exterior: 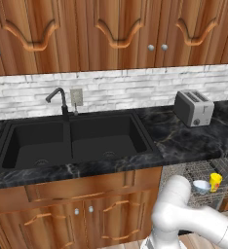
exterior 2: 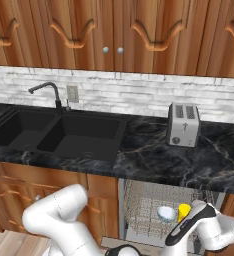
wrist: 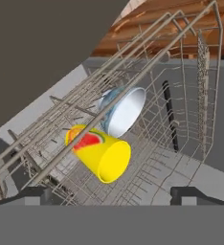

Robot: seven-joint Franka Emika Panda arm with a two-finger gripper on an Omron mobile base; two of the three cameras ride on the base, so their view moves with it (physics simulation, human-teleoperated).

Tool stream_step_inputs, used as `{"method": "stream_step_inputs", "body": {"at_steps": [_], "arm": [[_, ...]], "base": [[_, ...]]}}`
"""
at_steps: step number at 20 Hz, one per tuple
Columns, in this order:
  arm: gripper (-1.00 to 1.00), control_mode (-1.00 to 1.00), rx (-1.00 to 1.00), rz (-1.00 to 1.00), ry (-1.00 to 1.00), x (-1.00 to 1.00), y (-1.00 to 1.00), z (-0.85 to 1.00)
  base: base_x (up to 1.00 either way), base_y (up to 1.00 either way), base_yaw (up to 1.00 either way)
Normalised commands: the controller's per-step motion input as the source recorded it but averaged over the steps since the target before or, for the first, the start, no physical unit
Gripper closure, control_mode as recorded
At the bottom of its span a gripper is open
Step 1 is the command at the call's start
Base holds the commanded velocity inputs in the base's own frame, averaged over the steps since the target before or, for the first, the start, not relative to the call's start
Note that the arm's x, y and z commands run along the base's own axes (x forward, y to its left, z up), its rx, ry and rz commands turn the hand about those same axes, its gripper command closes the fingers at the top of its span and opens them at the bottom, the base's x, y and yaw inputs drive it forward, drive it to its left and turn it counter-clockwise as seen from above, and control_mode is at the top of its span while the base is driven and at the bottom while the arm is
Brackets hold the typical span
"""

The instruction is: Pick up the cup and bowl from the counter, place them in the dishwasher, and close the dishwasher door.

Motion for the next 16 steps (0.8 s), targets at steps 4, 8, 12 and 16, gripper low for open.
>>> {"method": "stream_step_inputs", "body": {"at_steps": [4,8,12,16], "arm": [[-1.0,-1.0,0.0,0.1,0.0,-0.16,-0.04,0.03],[-1.0,-1.0,0.0,0.02,0.0,-0.01,0.0,0.0],[-1.0,-1.0,0.0,0.0,0.0,0.0,-0.02,0.0],[-1.0,-1.0,0.0,0.0,0.0,0.0,-0.04,0.0]], "base": [[0.0,0.0,0.0],[0.0,0.0,0.0],[0.0,0.0,0.0],[0.0,0.0,0.0]]}}
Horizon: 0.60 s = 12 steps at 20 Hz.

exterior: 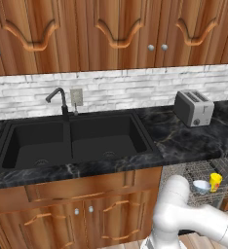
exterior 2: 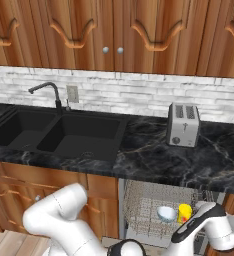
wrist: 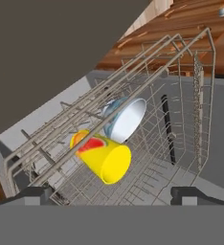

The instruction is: Pick up the cup and bowl from the counter, place them in the dishwasher, and close the dishwasher door.

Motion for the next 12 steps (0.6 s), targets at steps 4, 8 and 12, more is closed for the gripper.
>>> {"method": "stream_step_inputs", "body": {"at_steps": [4,8,12], "arm": [[-1.0,-1.0,0.0,0.0,0.0,-0.03,-0.07,0.0],[-1.0,-1.0,0.0,0.0,-0.02,-0.1,-0.1,0.0],[-1.0,-1.0,0.0,0.0,-0.03,-0.11,-0.14,0.0]], "base": [[0.0,0.0,0.0],[0.0,0.0,0.0],[0.0,0.0,0.0]]}}
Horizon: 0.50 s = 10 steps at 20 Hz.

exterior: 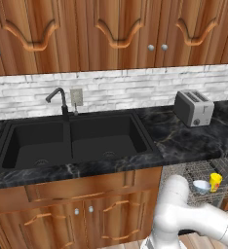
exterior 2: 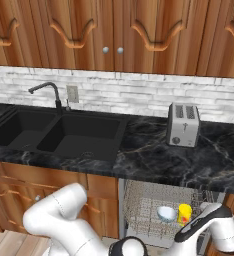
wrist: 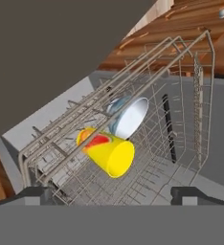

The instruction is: Pick up the cup and bowl from the counter, place them in the dishwasher, and close the dishwasher door.

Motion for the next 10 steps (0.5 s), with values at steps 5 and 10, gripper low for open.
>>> {"method": "stream_step_inputs", "body": {"at_steps": [5,10], "arm": [[-1.0,-1.0,0.0,0.0,-0.05,-0.16,-0.2,0.0],[-1.0,-1.0,0.0,0.0,-0.06,-0.3,-0.18,-0.1]], "base": [[0.0,0.0,0.0],[0.0,0.0,0.0]]}}
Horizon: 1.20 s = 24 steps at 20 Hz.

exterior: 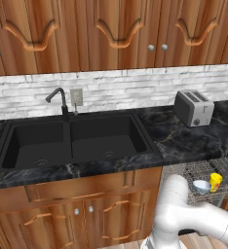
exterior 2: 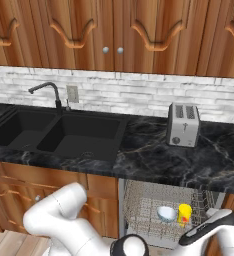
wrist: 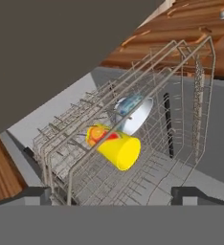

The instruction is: Pick up the cup and bowl from the counter, place them in the dishwasher, and close the dishwasher door.

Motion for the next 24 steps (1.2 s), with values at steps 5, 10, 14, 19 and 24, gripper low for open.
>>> {"method": "stream_step_inputs", "body": {"at_steps": [5,10,14,19,24], "arm": [[-1.0,-1.0,0.0,0.01,-0.07,-0.4,-0.04,-0.27],[-1.0,-1.0,-0.07,0.0,-0.06,-0.43,0.32,-0.33],[-1.0,-1.0,-0.14,0.0,-0.06,-0.31,0.54,-0.3],[-1.0,-1.0,-0.16,0.0,-0.07,-0.29,0.59,-0.29],[-1.0,-1.0,-0.13,0.0,-0.1,-0.34,0.42,-0.27]], "base": [[0.0,0.0,0.0],[0.0,0.0,0.0],[0.0,0.0,0.0],[0.0,0.0,0.0],[0.0,0.0,0.0]]}}
